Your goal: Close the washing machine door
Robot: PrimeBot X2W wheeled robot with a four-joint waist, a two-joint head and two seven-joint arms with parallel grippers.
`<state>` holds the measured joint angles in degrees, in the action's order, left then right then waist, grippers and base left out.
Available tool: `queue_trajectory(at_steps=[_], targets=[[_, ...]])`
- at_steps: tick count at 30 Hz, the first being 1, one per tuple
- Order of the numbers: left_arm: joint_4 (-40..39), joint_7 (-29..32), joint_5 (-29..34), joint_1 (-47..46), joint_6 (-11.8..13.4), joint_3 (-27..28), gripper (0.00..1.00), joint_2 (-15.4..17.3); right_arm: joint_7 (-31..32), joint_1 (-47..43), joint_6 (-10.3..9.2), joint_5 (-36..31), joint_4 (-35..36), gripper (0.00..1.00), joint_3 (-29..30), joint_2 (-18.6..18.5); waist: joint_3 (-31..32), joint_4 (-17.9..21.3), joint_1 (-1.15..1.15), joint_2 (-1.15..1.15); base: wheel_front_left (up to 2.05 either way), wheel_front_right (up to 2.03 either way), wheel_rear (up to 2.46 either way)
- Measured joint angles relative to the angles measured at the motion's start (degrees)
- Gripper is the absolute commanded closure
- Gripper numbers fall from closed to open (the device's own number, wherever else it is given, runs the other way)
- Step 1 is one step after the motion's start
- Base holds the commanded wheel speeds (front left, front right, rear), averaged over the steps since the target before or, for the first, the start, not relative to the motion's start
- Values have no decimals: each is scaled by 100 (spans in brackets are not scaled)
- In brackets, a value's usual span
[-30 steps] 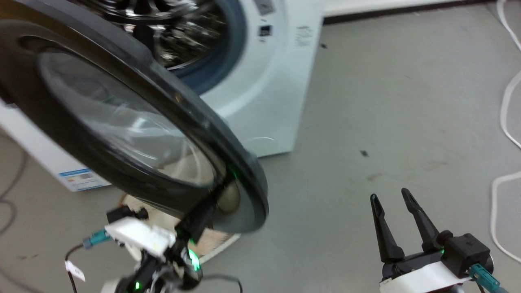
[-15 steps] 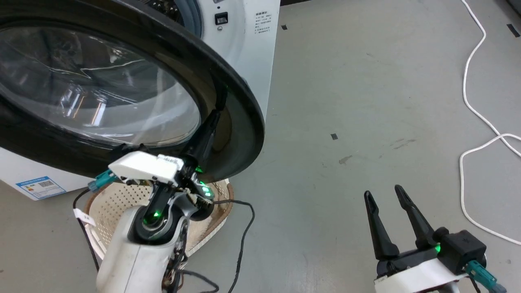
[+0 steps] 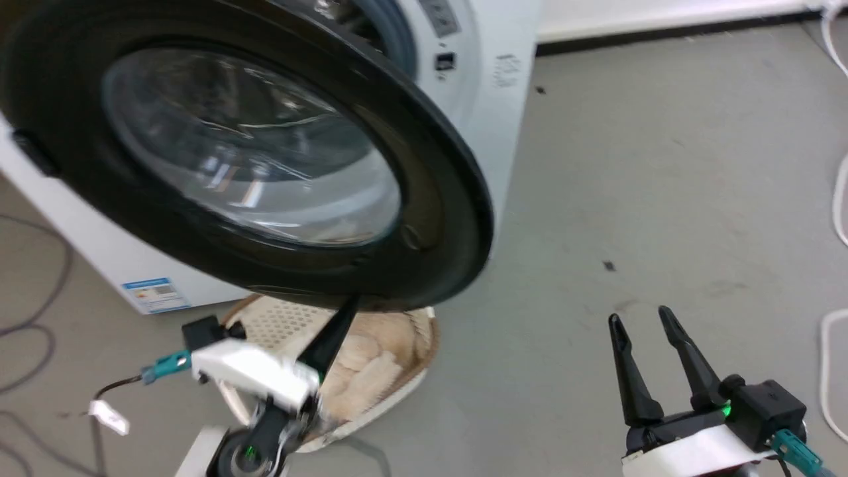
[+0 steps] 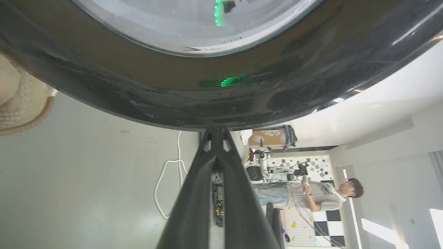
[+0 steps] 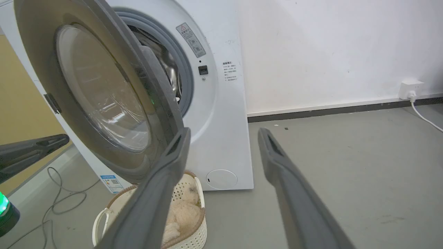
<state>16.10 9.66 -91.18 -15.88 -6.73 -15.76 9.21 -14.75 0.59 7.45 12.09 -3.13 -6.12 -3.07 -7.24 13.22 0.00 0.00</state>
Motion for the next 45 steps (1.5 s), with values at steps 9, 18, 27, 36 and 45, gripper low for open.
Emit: queue_trajectory(at_steps=[9, 18, 27, 36, 45], targets=[[-509, -1422, 2794, 526, 14, -433, 100, 1347, 0, -72, 0, -98, -1, 0, 57, 1, 349, -705, 0, 0, 0, 0, 0], [-1114, -2435, 5244, 877, 931, 64, 100, 1493, 0, -181, 0, -154, 12, 0, 37, 2, 653, -1242, 0, 0, 0, 0, 0], [-1702, -2436, 6775, 1900, 937, 554, 0, 735, 0, -246, 0, -154, 18, 0, -47, 1, 793, -1433, 0, 0, 0, 0, 0], [-1435, -2435, 7451, 2121, 521, 486, 0, 488, 0, -292, 0, -156, -71, 0, -113, 1, 788, -1460, 0, 0, 0, 0, 0], [-1372, -2435, 7715, 2121, 347, 665, 0, 211, 0, -292, 0, -143, -68, 48, -62, 1, 715, -1494, 0, 0, 0, 0, 0]])
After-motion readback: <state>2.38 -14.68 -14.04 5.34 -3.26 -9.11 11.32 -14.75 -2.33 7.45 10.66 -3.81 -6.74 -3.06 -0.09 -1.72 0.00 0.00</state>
